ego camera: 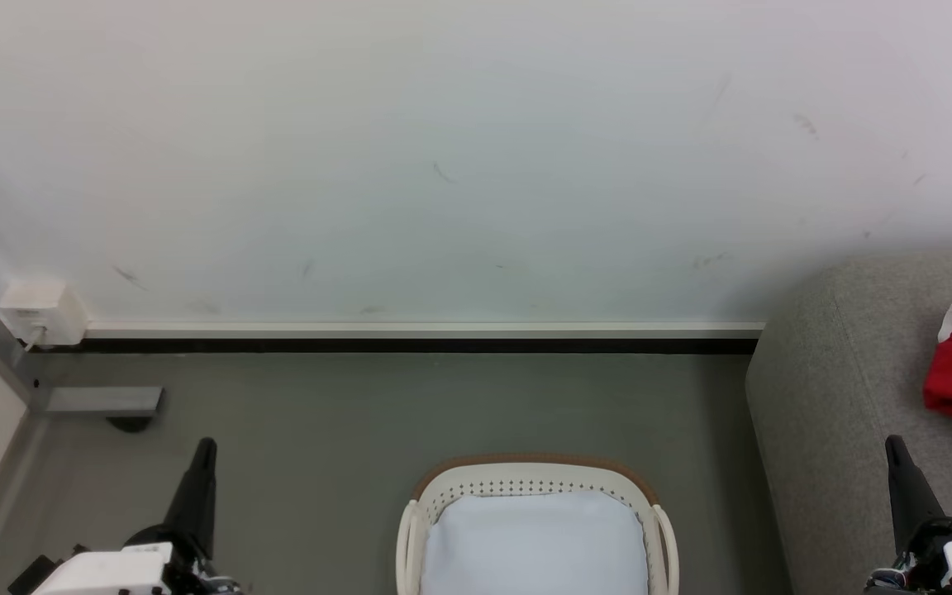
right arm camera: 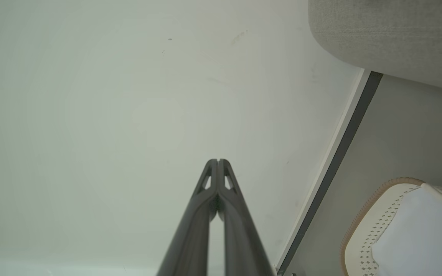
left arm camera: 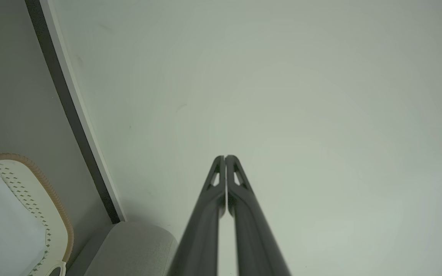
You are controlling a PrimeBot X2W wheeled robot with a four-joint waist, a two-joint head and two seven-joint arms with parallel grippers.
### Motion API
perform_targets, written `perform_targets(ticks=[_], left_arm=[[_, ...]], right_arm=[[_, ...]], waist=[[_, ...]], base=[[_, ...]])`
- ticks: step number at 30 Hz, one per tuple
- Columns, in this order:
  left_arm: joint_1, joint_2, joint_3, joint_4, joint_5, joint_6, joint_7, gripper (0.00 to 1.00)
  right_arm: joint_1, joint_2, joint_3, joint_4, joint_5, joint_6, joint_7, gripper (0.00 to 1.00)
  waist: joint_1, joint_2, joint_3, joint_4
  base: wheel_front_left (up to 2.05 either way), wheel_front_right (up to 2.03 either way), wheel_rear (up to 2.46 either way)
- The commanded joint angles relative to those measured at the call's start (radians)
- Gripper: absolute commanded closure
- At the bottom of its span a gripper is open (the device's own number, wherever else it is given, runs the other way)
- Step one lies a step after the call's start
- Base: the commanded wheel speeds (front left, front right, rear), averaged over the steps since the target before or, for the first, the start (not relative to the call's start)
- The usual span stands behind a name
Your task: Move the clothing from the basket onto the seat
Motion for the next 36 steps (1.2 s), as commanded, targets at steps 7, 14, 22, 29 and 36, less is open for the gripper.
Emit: perform_targets(ticks=[7, 14, 22, 29, 36], left_arm=[[-0.007, 0.007, 0.001, -0.004, -0.012, -0.002, 0.005, 1.0], [-0.007, 0.007, 0.001, -0.004, -0.012, -0.002, 0.005, 1.0], [-0.007, 0.007, 0.001, -0.004, -0.012, -0.002, 0.005, 1.0], [-0.007, 0.007, 0.001, -0.004, -0.012, -0.002, 0.005, 1.0], [-0.007, 0.007, 0.001, -0.004, -0.012, -0.002, 0.005, 1.0]], right_arm=[[-0.008, -0.003, -0.005, -0.004, -0.001, -0.002, 0.002, 1.0], [-0.008, -0.002, -0.006, -0.004, -0.002, -0.002, 0.002, 1.0], [-0.008, -0.002, -0.007, -0.004, -0.003, -0.002, 0.003, 1.0], [-0.008, -0.001, -0.008, -0.004, -0.004, -0.002, 0.004, 1.0], [-0.008, -0.001, -0.008, -0.004, -0.003, -0.002, 0.005, 1.0]], waist=[[0.0, 0.0, 0.0, 0.0], [0.0, 0.0, 0.0, 0.0], [0.0, 0.0, 0.0, 0.0], [0.0, 0.0, 0.0, 0.0], [0.0, 0.0, 0.0, 0.0]], base=[[0.0, 0.0, 0.0], [0.0, 0.0, 0.0], [0.0, 0.0, 0.0], [0.0, 0.0, 0.0], [0.0, 0.0, 0.0]])
